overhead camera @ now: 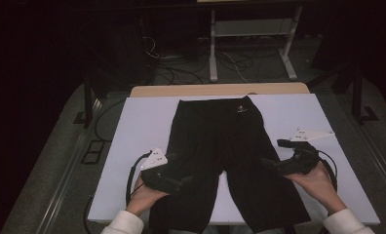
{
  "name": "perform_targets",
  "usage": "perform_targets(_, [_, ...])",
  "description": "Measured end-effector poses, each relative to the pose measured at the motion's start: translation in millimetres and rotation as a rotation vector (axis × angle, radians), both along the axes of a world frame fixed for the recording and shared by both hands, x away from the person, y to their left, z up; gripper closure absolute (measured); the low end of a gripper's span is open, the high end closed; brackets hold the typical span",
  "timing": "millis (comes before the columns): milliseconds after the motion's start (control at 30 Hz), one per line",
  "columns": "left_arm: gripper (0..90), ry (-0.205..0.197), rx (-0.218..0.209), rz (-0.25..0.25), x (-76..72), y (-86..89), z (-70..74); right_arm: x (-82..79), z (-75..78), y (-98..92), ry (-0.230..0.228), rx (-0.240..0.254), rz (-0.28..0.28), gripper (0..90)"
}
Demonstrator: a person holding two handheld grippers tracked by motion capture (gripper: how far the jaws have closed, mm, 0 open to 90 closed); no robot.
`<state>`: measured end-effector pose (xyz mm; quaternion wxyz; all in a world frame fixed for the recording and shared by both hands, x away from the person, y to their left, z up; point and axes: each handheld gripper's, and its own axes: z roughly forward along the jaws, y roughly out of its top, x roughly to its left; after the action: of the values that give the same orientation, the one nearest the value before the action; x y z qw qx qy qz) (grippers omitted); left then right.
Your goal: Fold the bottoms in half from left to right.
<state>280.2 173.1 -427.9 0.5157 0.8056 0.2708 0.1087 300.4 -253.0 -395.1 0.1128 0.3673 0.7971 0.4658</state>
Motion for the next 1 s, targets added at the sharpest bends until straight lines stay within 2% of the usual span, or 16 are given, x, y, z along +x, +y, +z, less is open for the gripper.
perform_targets(667, [0.0,0.002,-0.001,-0.004,0.3,-0.7,-0.5,23.2,20.6,21.5,-0.021,-0.024,0.029,0.0])
perform_targets(1000, [0.0,0.002,-0.003,-0.005,0.4,-0.6,-0.5,39.7,29.5,34.6,-0.029,-0.040,0.033,0.0])
